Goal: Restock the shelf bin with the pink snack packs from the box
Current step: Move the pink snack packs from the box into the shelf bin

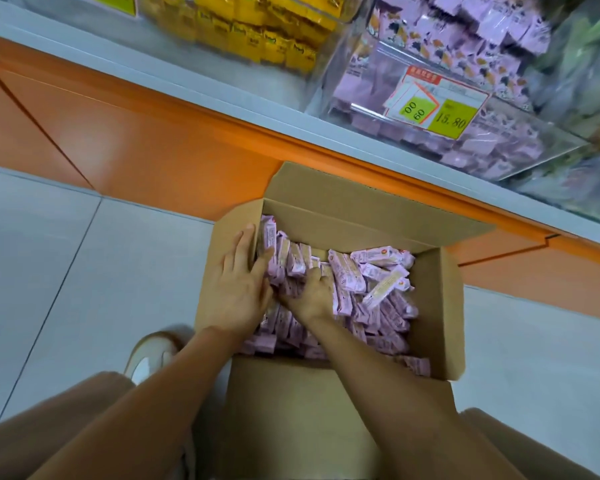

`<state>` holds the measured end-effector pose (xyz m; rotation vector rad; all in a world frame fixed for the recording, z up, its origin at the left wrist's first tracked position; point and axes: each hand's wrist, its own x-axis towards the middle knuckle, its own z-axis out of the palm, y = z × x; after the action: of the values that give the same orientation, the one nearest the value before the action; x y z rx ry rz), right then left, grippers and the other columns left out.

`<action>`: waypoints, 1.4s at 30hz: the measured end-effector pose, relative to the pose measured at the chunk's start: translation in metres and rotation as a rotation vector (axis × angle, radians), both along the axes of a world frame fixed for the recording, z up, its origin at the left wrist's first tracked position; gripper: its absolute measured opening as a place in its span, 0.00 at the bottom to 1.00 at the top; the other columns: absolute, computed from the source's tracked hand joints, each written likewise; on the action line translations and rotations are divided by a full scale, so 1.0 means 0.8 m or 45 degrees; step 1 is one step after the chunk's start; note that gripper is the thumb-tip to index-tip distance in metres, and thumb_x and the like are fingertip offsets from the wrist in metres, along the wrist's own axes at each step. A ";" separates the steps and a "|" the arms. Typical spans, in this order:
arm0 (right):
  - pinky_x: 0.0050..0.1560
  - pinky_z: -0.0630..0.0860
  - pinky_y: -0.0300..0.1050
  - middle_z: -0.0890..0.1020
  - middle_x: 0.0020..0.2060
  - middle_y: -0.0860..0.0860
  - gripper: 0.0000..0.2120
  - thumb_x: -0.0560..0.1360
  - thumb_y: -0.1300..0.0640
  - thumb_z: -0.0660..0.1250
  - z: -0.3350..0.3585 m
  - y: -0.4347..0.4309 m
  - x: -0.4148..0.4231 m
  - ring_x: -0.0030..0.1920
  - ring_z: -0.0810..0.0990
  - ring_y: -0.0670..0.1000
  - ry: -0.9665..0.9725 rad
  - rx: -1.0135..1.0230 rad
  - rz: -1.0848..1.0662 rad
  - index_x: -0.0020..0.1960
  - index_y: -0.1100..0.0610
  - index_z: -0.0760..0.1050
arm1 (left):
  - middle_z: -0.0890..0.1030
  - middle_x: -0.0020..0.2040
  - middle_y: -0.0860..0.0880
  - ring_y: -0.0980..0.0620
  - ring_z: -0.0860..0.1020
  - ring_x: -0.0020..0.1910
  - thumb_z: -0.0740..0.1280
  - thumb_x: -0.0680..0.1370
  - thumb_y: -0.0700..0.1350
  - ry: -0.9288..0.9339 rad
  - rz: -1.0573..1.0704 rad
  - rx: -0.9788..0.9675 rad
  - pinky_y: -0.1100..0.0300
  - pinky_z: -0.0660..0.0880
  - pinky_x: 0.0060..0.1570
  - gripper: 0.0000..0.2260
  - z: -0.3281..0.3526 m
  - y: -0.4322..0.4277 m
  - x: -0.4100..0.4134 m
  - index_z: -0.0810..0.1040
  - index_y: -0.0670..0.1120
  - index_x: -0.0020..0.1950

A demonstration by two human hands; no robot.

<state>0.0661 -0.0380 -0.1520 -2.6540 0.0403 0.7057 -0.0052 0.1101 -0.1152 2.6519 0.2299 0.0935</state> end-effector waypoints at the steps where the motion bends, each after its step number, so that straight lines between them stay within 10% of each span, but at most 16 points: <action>1: 0.57 0.74 0.50 0.69 0.61 0.60 0.37 0.66 0.44 0.75 0.003 -0.004 0.003 0.59 0.73 0.60 0.029 0.060 -0.054 0.66 0.59 0.64 | 0.57 0.77 0.39 0.38 0.58 0.75 0.55 0.75 0.48 -0.014 0.006 0.008 0.43 0.65 0.68 0.23 0.000 0.000 0.000 0.72 0.46 0.69; 12: 0.43 0.72 0.42 0.77 0.48 0.45 0.04 0.76 0.55 0.65 0.123 -0.082 0.001 0.49 0.74 0.47 0.382 0.838 -0.520 0.51 0.49 0.74 | 0.72 0.67 0.37 0.36 0.67 0.63 0.54 0.72 0.50 0.110 -0.010 0.019 0.44 0.65 0.57 0.23 0.046 -0.023 0.005 0.80 0.41 0.56; 18: 0.55 0.75 0.50 0.80 0.51 0.52 0.11 0.74 0.59 0.64 0.181 -0.066 -0.007 0.52 0.78 0.51 0.464 1.291 -0.384 0.55 0.54 0.75 | 0.83 0.50 0.43 0.43 0.81 0.53 0.65 0.73 0.64 0.440 0.328 -1.609 0.46 0.73 0.62 0.23 0.114 -0.067 0.009 0.81 0.45 0.51; 22: 0.52 0.77 0.47 0.83 0.48 0.53 0.10 0.75 0.62 0.60 0.208 -0.063 -0.020 0.48 0.80 0.51 0.425 1.387 -0.277 0.55 0.56 0.74 | 0.79 0.43 0.48 0.50 0.79 0.42 0.69 0.78 0.44 0.152 0.601 -1.941 0.49 0.80 0.50 0.05 0.147 -0.081 0.001 0.75 0.44 0.48; 25: 0.55 0.73 0.47 0.82 0.49 0.53 0.13 0.72 0.58 0.60 0.225 -0.064 -0.032 0.51 0.79 0.51 0.286 1.243 -0.137 0.55 0.55 0.77 | 0.78 0.45 0.49 0.52 0.79 0.42 0.72 0.75 0.43 0.089 0.638 -1.916 0.61 0.77 0.33 0.10 0.164 -0.079 -0.006 0.70 0.46 0.48; 31: 0.56 0.75 0.44 0.81 0.57 0.59 0.15 0.79 0.63 0.56 0.271 -0.067 -0.042 0.56 0.78 0.55 0.118 1.067 0.035 0.61 0.60 0.76 | 0.85 0.47 0.46 0.57 0.83 0.37 0.72 0.74 0.39 0.073 0.455 -1.981 0.67 0.76 0.31 0.08 0.204 -0.067 -0.020 0.76 0.42 0.51; 38: 0.43 0.77 0.34 0.81 0.49 0.54 0.14 0.79 0.67 0.57 0.332 -0.065 -0.041 0.45 0.78 0.49 -0.003 0.982 0.277 0.59 0.58 0.77 | 0.84 0.53 0.42 0.45 0.83 0.53 0.73 0.74 0.42 0.073 0.221 -1.975 0.53 0.78 0.53 0.14 0.236 -0.048 -0.019 0.80 0.40 0.57; 42: 0.57 0.76 0.49 0.79 0.55 0.56 0.15 0.79 0.61 0.61 0.362 -0.055 -0.020 0.52 0.79 0.51 -0.100 0.924 0.327 0.64 0.51 0.72 | 0.84 0.53 0.44 0.46 0.82 0.54 0.75 0.71 0.42 0.018 0.070 -1.835 0.55 0.77 0.55 0.17 0.257 -0.038 -0.014 0.80 0.40 0.58</action>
<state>0.0505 -0.0821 0.1377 -1.9939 -0.4913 0.5511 -0.0160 0.0796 0.0906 1.2129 0.2376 -0.0642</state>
